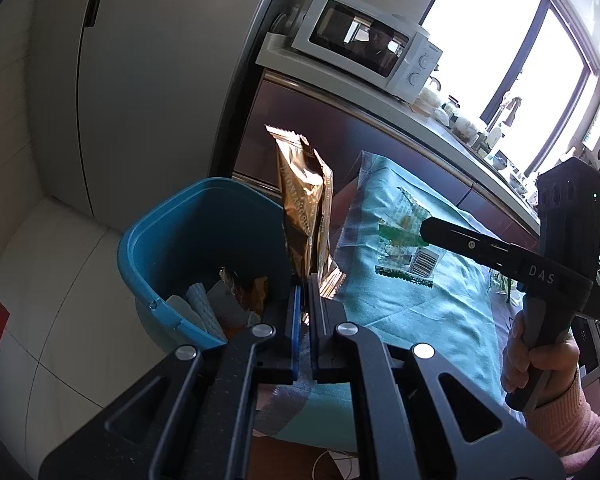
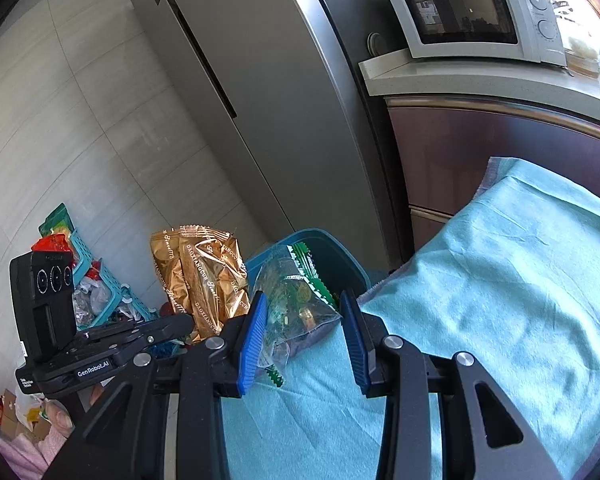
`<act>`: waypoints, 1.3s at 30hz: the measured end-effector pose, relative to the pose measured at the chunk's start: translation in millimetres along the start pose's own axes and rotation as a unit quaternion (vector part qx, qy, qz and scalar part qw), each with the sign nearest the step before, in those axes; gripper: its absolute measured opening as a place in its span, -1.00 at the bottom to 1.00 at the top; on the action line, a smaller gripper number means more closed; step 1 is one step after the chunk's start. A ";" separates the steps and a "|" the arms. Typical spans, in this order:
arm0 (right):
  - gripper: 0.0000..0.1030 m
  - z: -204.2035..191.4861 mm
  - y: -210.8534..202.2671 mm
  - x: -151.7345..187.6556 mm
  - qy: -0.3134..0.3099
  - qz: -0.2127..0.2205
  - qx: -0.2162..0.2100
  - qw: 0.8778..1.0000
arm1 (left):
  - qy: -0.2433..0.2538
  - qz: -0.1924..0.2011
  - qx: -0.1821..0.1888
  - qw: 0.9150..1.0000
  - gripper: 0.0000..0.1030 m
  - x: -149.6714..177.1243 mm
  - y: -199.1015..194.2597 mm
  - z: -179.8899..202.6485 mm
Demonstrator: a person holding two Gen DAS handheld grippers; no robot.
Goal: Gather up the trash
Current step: 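Carry the gold wrapper and plastic bag to the teal bin and release both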
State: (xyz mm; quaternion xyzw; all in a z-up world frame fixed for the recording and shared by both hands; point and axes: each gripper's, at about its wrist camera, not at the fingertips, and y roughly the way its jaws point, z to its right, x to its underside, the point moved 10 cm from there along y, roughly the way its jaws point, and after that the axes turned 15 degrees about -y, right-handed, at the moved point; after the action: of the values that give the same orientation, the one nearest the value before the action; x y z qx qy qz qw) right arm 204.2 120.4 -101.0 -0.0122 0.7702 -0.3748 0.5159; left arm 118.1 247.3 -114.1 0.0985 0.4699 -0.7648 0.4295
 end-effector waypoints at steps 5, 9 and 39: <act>-0.30 -3.5 15.3 -5.3 -0.009 -0.011 -0.001 1.000 | -0.003 0.002 -0.008 1.000 -0.93 -2.6 2.1 -6.6; -0.30 -5.0 28.3 -6.4 -0.013 -0.022 0.001 1.000 | -0.010 0.003 -0.013 1.000 -0.93 -4.4 5.3 -12.4; -0.26 -2.3 90.7 5.6 0.009 -0.092 0.011 0.996 | -0.053 -0.029 -0.054 0.997 -0.92 1.8 55.0 -55.8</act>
State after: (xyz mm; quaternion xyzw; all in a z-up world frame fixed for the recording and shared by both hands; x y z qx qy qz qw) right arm 233.0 184.6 -158.5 -0.0738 0.7660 -0.4295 0.4726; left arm 144.2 280.7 -180.0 0.0207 0.4903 -0.7545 0.4357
